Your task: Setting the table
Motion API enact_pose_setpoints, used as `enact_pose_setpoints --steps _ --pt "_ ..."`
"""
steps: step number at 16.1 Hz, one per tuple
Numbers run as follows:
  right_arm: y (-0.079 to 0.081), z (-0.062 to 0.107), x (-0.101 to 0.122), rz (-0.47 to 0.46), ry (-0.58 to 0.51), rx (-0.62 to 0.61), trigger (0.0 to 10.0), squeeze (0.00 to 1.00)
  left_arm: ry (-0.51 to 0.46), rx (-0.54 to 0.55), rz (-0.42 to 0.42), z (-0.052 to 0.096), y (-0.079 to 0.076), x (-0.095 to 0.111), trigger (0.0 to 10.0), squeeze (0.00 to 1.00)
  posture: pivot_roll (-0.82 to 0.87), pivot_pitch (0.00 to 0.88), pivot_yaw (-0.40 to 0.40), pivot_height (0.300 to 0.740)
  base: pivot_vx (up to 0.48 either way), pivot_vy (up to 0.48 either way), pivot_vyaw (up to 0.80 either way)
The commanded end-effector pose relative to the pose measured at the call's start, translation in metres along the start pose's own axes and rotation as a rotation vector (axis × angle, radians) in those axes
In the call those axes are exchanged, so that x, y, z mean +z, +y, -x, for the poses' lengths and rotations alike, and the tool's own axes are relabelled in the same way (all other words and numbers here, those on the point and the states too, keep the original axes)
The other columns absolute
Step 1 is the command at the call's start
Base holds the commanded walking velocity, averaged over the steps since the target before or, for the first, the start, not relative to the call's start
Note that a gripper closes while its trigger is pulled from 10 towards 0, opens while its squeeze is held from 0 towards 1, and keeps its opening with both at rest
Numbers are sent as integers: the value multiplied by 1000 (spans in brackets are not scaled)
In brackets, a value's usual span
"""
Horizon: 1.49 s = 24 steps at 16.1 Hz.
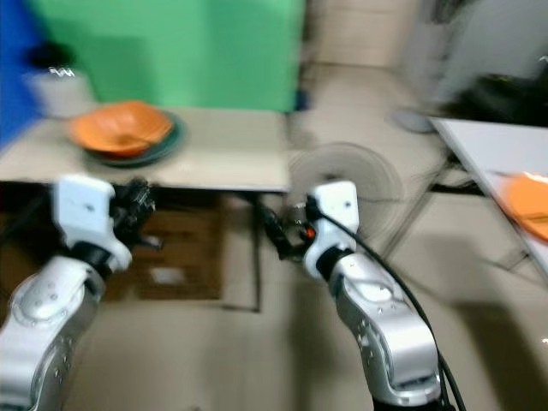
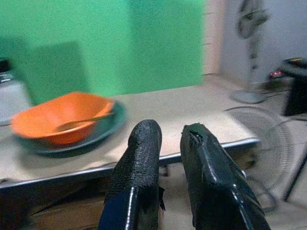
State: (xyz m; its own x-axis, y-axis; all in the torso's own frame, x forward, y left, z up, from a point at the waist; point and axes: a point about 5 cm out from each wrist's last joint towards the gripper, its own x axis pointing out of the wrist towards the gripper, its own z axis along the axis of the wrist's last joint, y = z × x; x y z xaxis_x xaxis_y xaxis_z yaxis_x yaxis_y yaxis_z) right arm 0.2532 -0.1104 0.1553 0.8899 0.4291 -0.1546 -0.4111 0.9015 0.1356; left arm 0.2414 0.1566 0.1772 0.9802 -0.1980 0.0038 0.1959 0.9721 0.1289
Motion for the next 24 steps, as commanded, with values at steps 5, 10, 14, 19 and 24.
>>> enact_pose_setpoints --steps 5,10,14,19,24 --pt "6 -4 6 -4 -21 39 10000 1000 -4 17 -28 2 6 4 10000 0 191 0 -32 740 331 0 800" --pt "1 -3 13 -3 -62 -2 10000 1000 -14 -32 -40 0 7 7 10000 0 186 0 -23 740 329 0 86" --pt "-7 -6 23 -5 -102 -47 10000 1000 -29 -67 -48 -3 6 10 10000 0 180 0 -11 740 347 0 -195" --pt "-15 -3 31 -11 -140 -83 10000 1000 -36 -84 -43 -7 7 12 10000 0 168 0 -8 740 366 0 -625" --pt "-5 -9 32 38 -105 54 10000 1000 -30 -69 -52 -5 7 9 10000 0 188 0 -29 740 368 0 0"
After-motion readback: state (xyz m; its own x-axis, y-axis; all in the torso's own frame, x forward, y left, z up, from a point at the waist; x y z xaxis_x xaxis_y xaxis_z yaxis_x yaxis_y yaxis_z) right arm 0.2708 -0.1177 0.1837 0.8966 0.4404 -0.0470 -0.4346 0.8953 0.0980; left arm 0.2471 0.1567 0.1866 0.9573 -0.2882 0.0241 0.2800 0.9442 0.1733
